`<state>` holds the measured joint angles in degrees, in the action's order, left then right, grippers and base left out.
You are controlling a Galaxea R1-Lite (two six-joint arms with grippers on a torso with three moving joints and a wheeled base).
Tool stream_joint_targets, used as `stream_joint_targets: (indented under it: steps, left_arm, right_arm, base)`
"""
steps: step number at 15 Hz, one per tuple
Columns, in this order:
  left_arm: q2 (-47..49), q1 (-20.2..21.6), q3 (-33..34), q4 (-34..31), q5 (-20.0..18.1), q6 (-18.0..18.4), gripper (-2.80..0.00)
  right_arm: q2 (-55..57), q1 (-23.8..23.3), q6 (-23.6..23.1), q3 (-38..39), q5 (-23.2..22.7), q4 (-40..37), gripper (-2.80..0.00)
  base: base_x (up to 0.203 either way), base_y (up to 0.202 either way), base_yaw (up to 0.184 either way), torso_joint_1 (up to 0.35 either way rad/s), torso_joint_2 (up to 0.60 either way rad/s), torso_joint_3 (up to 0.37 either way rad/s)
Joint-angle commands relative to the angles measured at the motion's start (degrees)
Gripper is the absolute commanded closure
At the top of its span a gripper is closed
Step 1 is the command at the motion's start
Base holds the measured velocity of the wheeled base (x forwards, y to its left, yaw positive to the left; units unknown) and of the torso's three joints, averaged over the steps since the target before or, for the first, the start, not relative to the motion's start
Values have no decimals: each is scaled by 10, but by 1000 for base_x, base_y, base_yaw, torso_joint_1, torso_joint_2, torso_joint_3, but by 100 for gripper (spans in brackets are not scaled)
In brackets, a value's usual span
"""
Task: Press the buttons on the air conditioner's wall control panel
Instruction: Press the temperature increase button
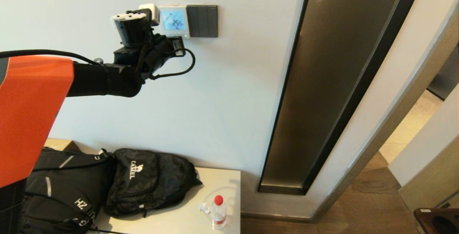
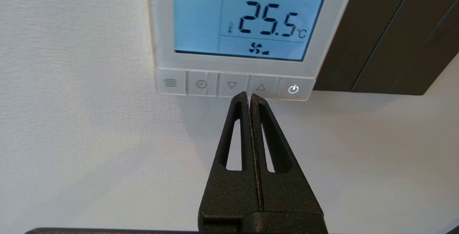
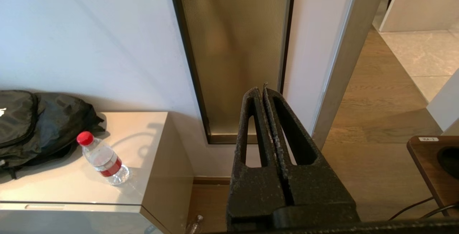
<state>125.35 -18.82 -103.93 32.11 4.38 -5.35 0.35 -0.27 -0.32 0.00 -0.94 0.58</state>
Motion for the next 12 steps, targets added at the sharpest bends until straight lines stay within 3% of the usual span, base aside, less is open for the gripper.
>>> stream_joint_targets:
  steps: [1, 12]
  left_arm:
    - [-9, -1, 5, 2, -1, -1, 0]
    - [17, -3, -28, -17, -1, 1, 0]
  right_arm:
    - [0, -1, 0, 0, 0, 0, 0]
    - [1, 0, 0, 0, 0, 0, 0]
  base:
    - [0, 0, 0, 0, 0, 0]
    - [0, 0, 0, 0, 0, 0]
